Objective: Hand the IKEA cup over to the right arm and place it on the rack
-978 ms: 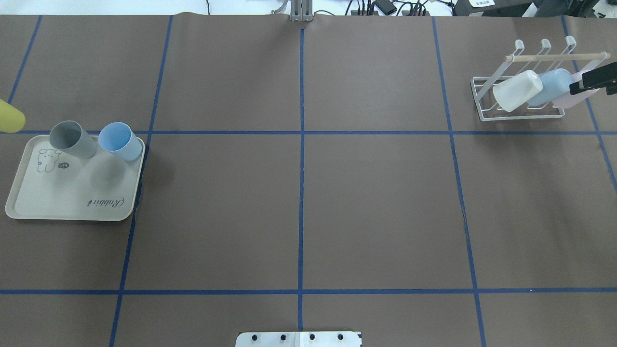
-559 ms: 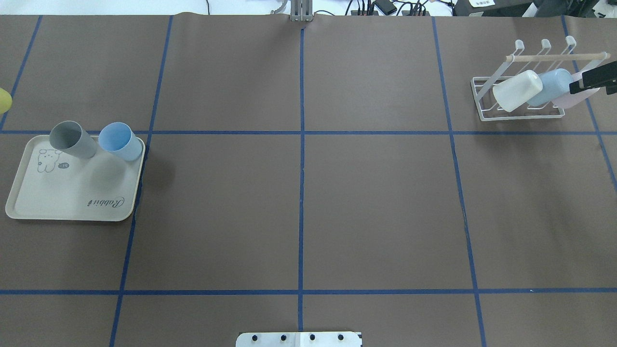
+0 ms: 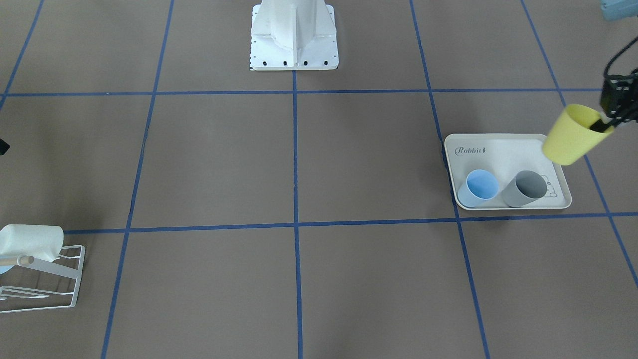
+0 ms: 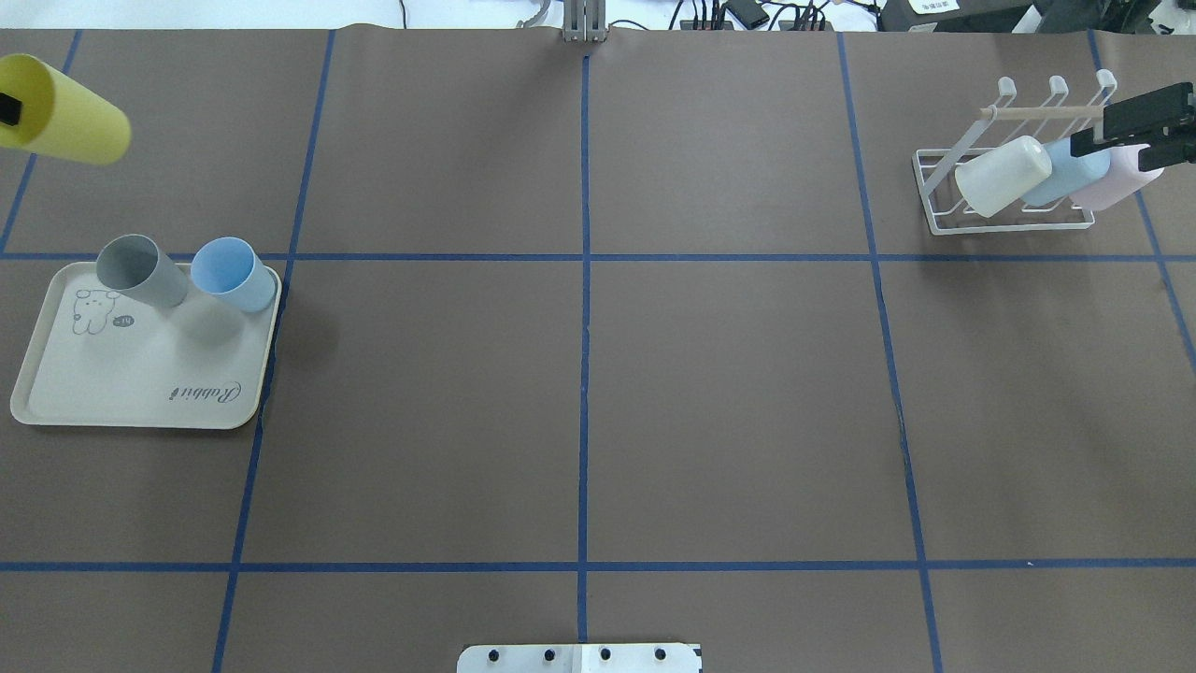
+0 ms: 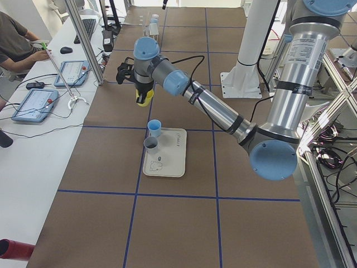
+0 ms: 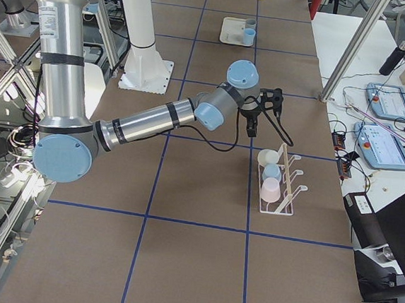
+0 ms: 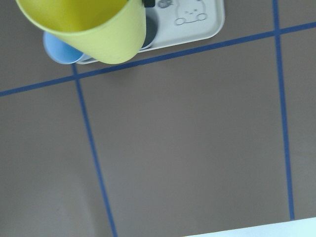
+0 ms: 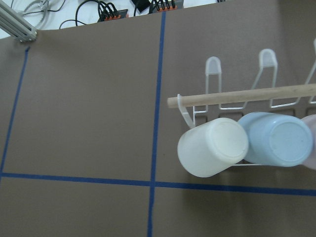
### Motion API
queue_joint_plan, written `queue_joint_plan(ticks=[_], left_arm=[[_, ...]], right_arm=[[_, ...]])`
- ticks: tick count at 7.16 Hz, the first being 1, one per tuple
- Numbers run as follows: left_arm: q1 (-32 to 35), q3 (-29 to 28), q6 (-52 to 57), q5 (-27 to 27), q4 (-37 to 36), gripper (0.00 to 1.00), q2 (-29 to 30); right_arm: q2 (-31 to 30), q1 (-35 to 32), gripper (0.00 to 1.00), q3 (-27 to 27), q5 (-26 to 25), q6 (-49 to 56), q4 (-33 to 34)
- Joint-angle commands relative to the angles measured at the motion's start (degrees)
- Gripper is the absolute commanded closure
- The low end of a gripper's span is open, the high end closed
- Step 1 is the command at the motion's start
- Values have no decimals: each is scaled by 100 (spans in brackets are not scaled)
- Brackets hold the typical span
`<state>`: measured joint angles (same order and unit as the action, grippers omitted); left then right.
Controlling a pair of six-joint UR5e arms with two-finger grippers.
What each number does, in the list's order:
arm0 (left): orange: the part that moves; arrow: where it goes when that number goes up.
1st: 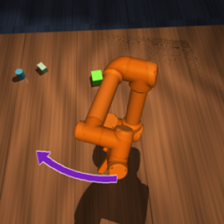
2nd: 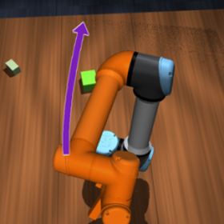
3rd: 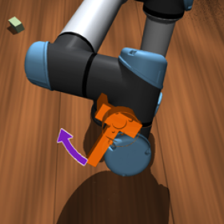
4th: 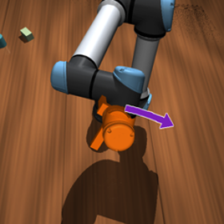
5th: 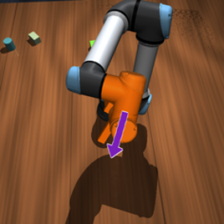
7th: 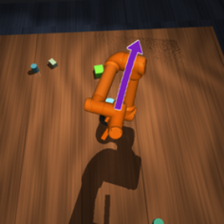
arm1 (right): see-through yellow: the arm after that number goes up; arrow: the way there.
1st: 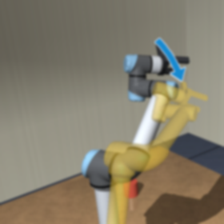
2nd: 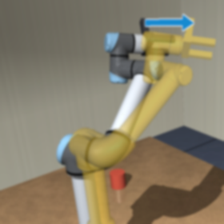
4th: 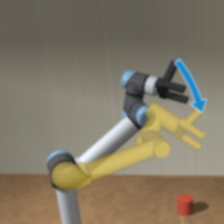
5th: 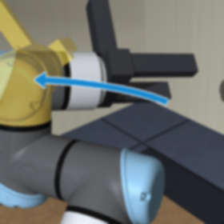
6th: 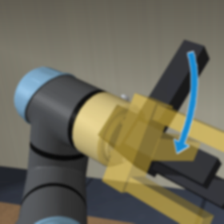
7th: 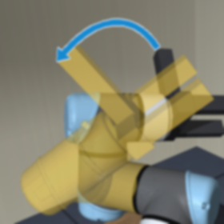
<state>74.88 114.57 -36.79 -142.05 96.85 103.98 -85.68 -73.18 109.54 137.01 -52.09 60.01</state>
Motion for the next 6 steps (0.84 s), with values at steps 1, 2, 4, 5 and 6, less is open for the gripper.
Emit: queue_joint_plan(ticks=[1, 2, 4, 5, 6], left_arm=[[-1101, -48, -2834, -166, 2177, 100, 288], [-1551, -249, -4121, 340, 3224, 100, 533], [-2703, -286, -5814, 1875, 4242, 100, 902], [-2776, -234, -6109, 1961, 4315, 100, 1061], [-2969, -312, -6086, 2240, 4586, 100, 1376]], right_arm=[[182, 722, 0, 24, -147, -2572, -1877], [549, 1153, 0, 32, -549, -3518, -2357], [1227, 1927, 0, 102, -1548, -4368, -2477], [1273, 2183, 0, 233, -1885, -4745, -2468], [1361, 2272, 0, 252, -1915, -4862, -2468]])
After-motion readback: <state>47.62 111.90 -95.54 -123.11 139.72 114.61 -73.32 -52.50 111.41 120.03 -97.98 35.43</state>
